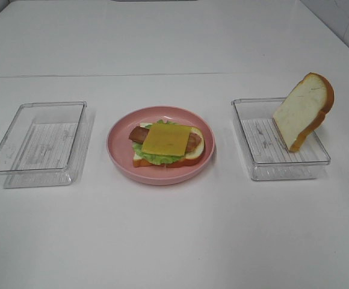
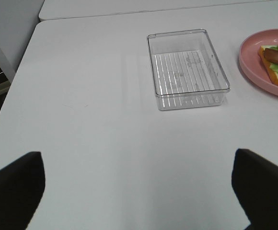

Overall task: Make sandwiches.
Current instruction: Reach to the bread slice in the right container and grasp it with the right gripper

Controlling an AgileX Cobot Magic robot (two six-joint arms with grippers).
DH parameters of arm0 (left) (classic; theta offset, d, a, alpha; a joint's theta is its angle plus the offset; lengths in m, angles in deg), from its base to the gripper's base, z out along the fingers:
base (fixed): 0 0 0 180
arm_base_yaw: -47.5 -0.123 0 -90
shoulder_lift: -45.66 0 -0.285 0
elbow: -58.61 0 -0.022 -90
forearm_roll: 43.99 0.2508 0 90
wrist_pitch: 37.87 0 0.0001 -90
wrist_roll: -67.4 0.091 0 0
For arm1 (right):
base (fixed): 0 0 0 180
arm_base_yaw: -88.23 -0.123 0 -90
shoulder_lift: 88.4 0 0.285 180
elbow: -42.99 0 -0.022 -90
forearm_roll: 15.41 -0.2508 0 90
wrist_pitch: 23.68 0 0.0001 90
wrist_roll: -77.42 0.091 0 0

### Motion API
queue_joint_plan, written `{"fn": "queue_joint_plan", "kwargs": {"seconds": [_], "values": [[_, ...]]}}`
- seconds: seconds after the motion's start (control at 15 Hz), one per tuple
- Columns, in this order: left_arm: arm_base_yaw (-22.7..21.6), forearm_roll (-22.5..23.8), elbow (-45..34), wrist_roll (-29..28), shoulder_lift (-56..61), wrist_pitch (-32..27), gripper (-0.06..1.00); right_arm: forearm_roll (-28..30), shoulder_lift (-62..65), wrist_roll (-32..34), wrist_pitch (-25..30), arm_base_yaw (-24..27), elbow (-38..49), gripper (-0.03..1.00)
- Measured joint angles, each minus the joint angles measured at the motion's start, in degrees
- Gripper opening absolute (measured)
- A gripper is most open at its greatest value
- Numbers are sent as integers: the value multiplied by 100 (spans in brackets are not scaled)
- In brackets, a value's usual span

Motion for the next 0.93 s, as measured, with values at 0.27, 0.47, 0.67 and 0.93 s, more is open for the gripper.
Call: {"fn": "queue_joint_plan", "kwargs": {"seconds": [0.27, 0.47, 0.67, 0.93], "values": [[0, 0, 0, 0, 0, 0, 98, -206, -2131, -315, 34, 0, -1369, 94], [0, 0, 0, 0, 0, 0, 98, -223, -3083, -321, 34, 189, -2137, 94], [0, 0, 0, 0, 0, 0, 98, -476, -3770, -338, 34, 573, -2773, 94], [0, 0, 0, 0, 0, 0, 98, -647, -4481, -476, 34, 716, -3272, 94]]}}
